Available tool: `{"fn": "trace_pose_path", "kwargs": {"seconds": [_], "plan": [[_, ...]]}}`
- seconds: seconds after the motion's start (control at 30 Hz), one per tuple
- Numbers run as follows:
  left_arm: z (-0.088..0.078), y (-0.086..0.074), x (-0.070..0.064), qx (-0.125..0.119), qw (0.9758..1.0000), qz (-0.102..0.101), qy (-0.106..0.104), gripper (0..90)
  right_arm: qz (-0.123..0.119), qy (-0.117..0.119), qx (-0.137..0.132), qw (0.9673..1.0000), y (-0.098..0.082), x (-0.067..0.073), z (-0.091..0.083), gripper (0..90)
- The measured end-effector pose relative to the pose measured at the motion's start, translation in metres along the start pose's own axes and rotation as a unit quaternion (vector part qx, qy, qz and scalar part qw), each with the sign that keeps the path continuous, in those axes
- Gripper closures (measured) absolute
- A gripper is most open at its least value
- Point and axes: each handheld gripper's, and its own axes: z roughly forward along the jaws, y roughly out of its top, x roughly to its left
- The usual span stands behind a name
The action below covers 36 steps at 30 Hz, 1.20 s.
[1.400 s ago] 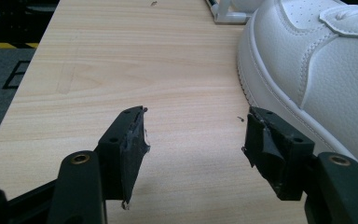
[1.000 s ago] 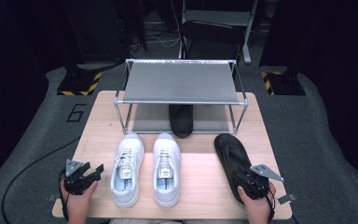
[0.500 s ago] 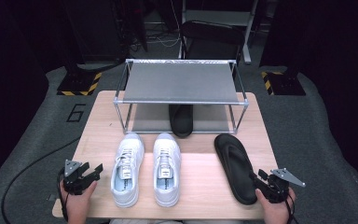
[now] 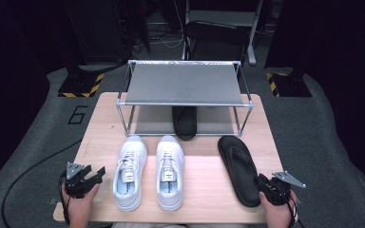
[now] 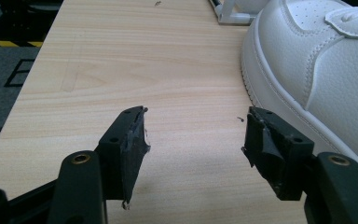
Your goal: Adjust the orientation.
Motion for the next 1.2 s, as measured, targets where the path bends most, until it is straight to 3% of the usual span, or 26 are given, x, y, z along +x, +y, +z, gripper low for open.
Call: {"fn": "trace_pose_path", "kwargs": {"seconds": [0.1,0.23,0.3,0.37,0.5,0.6,0.73,0.9,1.1,1.2], "plan": [[0.0,0.0,0.0,0.002,1.0,0.005,0.0,37.8,0.006,0.011,-0.001,0.9999,0.001,0.003,0.003,72.1],[0.0,0.0,0.0,0.004,1.0,0.006,0.0,37.8,0.028,0.027,-0.001,0.9993,0.0,0.004,0.006,59.4],[-0.001,0.001,0.0,0.009,1.0,0.003,-0.001,37.8,0.025,0.029,0.006,0.9992,-0.001,0.002,0.007,57.2],[0.0,0.0,-0.001,0.001,1.0,-0.004,0.0,37.8,0.031,0.03,0.007,0.999,-0.002,0.001,0.007,56.5],[-0.001,0.001,0.0,0.005,1.0,0.002,-0.002,37.8,0.045,0.04,0.009,0.9982,-0.004,-0.003,0.007,55.4],[-0.001,0.001,0.0,0.005,1.0,0.001,-0.002,37.8,0.069,0.055,0.009,0.9961,-0.005,-0.007,0.007,53.9],[0.0,0.002,-0.001,0.004,1.0,0.002,-0.003,37.8,0.082,0.072,0.014,0.9939,-0.007,-0.011,0.008,52.6],[0.0,0.002,-0.001,0.003,1.0,0.002,-0.003,37.8,0.092,0.096,0.021,0.9909,-0.008,-0.013,0.011,50.9],[-0.001,0.002,0.0,0.006,1.0,0.006,-0.003,37.8,0.09,0.097,0.024,0.9909,-0.008,-0.014,0.011,50.7],[0.0,0.002,-0.001,0.004,1.0,0.005,-0.003,37.8,0.102,0.1,0.028,0.9893,-0.008,-0.013,0.01,51.0]]}}
